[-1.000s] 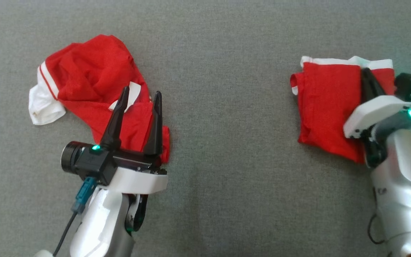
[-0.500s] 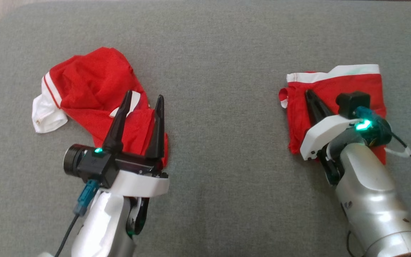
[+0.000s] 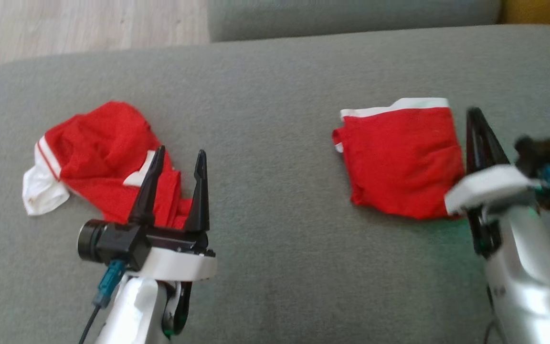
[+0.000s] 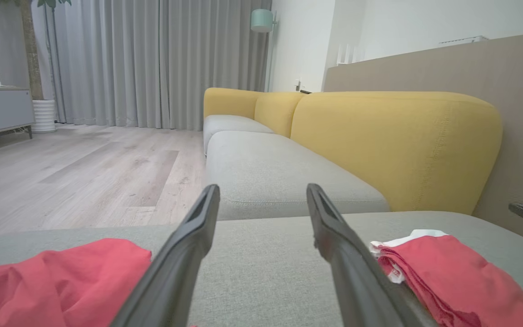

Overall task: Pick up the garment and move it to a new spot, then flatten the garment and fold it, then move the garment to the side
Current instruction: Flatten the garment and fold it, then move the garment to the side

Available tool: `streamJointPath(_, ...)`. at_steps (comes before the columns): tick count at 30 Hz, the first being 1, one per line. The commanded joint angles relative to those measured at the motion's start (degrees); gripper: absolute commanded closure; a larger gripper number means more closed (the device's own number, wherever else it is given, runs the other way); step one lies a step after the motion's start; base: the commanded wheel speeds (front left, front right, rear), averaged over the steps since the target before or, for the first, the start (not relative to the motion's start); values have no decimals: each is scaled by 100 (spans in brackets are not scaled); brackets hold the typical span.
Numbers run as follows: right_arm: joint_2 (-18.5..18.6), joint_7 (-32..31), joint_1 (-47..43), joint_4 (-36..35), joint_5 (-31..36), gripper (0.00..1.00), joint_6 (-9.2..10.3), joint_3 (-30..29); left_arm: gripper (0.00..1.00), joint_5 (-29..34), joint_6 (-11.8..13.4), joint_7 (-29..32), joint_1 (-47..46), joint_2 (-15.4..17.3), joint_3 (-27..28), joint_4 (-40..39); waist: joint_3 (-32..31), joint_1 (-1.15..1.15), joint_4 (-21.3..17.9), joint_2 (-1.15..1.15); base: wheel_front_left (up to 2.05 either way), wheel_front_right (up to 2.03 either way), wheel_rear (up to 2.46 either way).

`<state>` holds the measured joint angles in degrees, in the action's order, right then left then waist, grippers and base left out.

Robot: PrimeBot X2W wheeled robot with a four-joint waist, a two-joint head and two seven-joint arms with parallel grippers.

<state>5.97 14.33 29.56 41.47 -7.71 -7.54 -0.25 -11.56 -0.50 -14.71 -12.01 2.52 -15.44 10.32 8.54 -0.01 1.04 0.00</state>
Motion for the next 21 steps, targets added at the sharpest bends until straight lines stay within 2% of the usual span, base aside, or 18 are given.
streamJointPath(1,-47,63,-220,-399,105,0,5,25,0,-34,46,-29,-36,36,221,-169,-139,1,-139,0,0,0,0)
streamJointPath(6,-192,65,-1059,-1305,310,0,5,-168,0,-64,62,-29,83,36,270,-127,-255,1,-248,0,0,0,0)
streamJointPath(10,-277,32,-1561,-1756,314,0,5,-235,0,-84,63,-29,184,36,301,-82,-302,1,-288,0,0,0,0)
streamJointPath(21,-308,-349,-1796,-2339,207,0,5,-231,0,-48,32,-29,141,36,253,-70,-195,1,-228,0,0,0,0)
